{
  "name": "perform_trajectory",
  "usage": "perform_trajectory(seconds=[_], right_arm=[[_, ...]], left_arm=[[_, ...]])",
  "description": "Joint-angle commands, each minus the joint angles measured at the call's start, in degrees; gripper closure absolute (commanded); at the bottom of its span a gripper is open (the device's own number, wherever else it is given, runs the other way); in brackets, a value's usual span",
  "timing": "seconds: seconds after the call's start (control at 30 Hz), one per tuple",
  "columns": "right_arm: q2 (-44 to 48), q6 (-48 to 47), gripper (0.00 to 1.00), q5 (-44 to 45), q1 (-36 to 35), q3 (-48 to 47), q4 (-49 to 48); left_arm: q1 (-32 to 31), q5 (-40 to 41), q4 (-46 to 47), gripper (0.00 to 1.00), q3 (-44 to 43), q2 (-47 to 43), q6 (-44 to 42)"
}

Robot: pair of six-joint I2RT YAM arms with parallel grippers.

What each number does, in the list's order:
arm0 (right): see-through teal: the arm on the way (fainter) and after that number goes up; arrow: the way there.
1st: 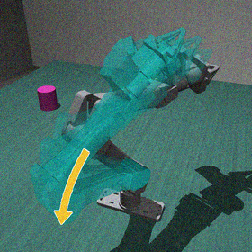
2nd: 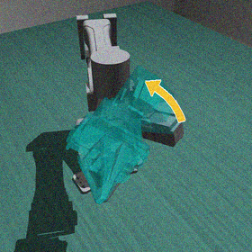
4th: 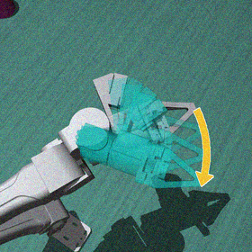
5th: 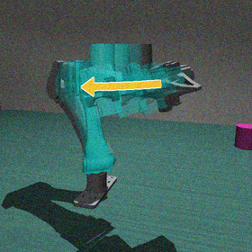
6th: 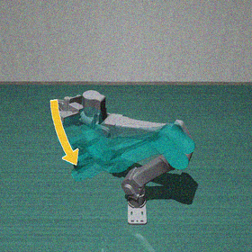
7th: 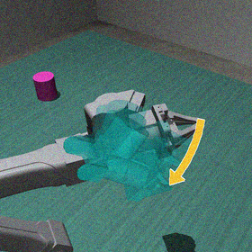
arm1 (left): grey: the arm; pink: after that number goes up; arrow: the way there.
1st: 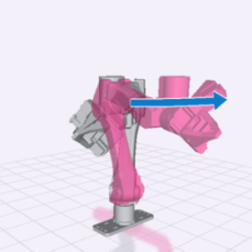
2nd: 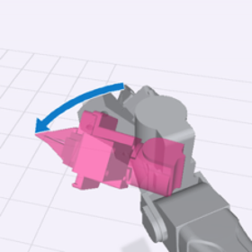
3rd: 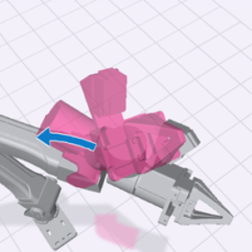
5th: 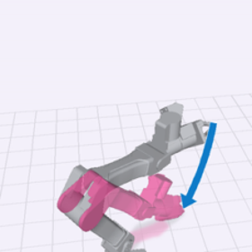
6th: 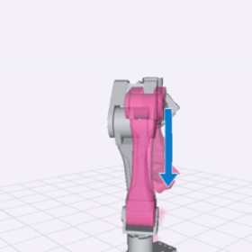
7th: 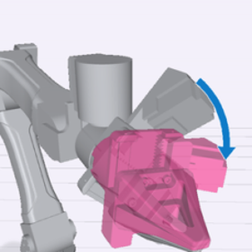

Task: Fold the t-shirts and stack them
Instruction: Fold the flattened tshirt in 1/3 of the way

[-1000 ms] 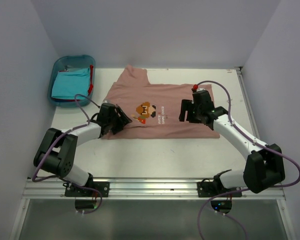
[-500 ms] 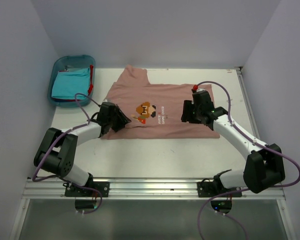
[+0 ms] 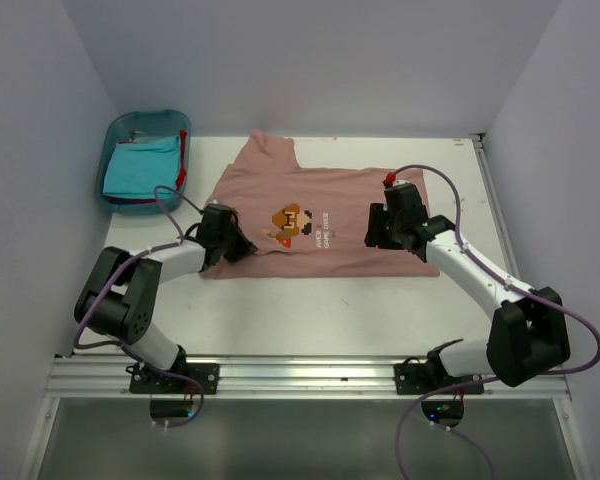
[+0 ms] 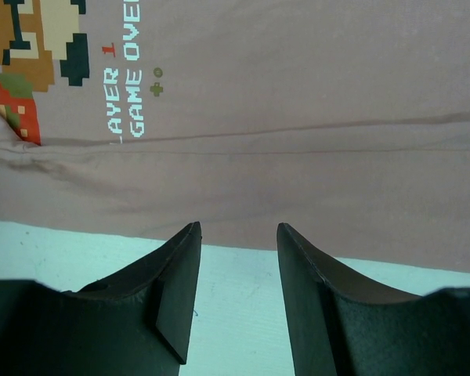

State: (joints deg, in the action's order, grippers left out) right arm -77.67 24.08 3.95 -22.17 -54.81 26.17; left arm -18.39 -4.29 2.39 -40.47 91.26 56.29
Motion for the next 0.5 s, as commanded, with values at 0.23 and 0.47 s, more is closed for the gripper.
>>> perform_trajectory(seconds=[0.23, 0.47], right_arm=[[0.1, 0.4, 0.5, 0.3, -0.1, 0.4, -1.0], [0.0, 0.5, 0.44, 0.7, 0.0, 0.4, -0.6]], left_arm=[[0.6, -1.6, 0.5, 1.0, -8.3, -0.6, -5.7], [1.1, -5.9, 1.5, 1.0, -14.8, 7.7, -9.1]])
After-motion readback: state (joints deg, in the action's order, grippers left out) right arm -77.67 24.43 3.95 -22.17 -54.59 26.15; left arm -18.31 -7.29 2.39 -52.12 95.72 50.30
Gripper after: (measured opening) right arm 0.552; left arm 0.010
